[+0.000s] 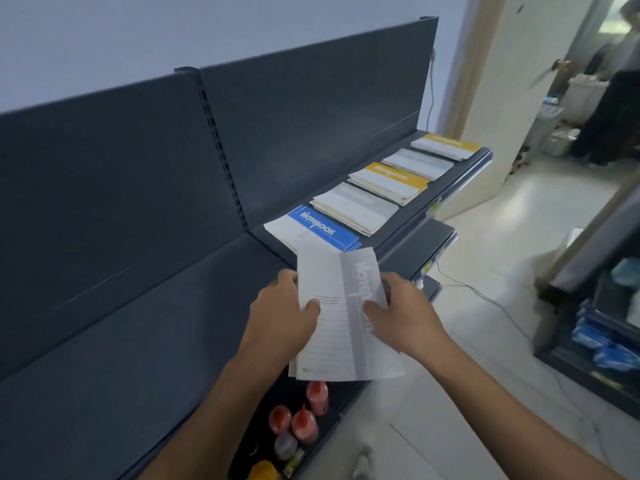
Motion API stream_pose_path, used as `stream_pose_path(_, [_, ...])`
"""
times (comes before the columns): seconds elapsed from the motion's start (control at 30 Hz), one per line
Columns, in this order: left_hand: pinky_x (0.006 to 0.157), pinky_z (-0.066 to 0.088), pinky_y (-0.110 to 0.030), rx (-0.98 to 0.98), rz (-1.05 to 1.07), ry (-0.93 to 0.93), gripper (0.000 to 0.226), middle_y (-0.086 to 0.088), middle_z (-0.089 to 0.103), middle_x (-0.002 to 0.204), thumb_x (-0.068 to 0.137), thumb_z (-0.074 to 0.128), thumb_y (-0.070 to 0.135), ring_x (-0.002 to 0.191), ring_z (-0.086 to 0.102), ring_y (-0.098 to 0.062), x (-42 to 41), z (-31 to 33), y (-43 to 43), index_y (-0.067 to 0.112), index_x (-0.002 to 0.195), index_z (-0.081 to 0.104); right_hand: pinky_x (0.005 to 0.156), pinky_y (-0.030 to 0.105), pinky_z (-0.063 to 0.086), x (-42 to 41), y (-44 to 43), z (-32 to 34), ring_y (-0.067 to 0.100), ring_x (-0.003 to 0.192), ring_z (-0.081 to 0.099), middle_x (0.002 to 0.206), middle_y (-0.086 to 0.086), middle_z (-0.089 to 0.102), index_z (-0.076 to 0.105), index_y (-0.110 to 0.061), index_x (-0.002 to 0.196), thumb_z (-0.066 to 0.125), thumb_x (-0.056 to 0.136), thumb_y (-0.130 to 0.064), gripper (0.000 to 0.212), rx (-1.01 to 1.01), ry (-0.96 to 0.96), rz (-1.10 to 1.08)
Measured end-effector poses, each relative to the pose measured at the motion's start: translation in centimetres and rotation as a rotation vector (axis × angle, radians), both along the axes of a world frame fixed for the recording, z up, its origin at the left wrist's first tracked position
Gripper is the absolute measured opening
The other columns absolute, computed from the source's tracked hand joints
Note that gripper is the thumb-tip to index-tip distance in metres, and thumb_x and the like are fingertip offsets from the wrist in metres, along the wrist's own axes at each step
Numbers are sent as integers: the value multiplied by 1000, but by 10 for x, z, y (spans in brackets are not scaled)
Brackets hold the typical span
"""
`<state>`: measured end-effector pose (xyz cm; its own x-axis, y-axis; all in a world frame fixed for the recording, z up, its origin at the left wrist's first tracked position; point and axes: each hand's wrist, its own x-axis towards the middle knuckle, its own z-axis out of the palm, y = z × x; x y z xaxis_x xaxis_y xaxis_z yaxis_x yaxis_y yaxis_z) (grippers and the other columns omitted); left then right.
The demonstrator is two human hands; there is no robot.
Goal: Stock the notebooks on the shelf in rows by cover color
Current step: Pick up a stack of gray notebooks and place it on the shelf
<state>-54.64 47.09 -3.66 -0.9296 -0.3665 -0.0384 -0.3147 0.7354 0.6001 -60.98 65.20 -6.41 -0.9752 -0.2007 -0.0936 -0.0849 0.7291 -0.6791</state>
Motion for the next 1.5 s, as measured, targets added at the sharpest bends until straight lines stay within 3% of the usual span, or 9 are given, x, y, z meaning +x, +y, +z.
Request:
stream_pose_path(0.13, [80,53,-34,36,-30,9,37,7,61,109,92,61,38,97,60,-13,-68,-8,31,28,125,47,84,35,51,-57,35,5,21,102,60,113,-1,64,56,-26,127,61,87,-31,40,0,-27,-42])
stream_pose_path(0.43, [81,50,-35,1,-152,24,38,3,62,115,94,60,37,99,57,-17,-215,-15,110,22,126,46,75,36,56,-177,117,14,21,96,64,109,-2,65,53,-26,130,60,91,-29,40,-9,-44,-165])
stream_pose_path(0.53, [77,45,-31,-30,-179,3,40,2,63,116,94,60,37,96,56,-15,-254,-16,137,22,128,46,76,35,54,-209,145,14,19,96,63,106,-3,65,55,-25,129,61,90,-27,39,-38,-53,-191])
stream_pose_path(0.67, [84,49,-35,-50,-184,10,40,2,63,117,93,60,37,102,59,-19,-304,-17,170,22,127,46,66,29,47,-259,179,10,13,88,62,95,-10,63,56,-26,126,60,91,-24,36,-76,-48,-192])
stream_pose_path(1.07, [73,43,-31,-39,-35,6,40,8,63,113,93,60,37,92,56,-13,-446,-19,283,26,128,47,80,37,52,-425,292,2,20,99,62,109,-1,63,53,-27,133,60,92,-23,42,-99,-63,-32])
stream_pose_path(1.2, [69,43,-32,-45,42,-5,41,6,61,102,93,60,36,92,59,-18,-474,-18,294,24,130,47,85,44,56,-468,299,2,20,97,64,107,-3,65,53,-28,132,61,90,-23,42,-126,-104,38])
stream_pose_path(1.5, [69,49,-35,-64,161,-8,39,2,63,101,92,58,34,90,58,-20,-560,-21,286,20,127,47,84,42,55,-576,281,-2,17,98,62,106,-7,66,58,-31,119,60,87,-21,34,-86,-58,178])
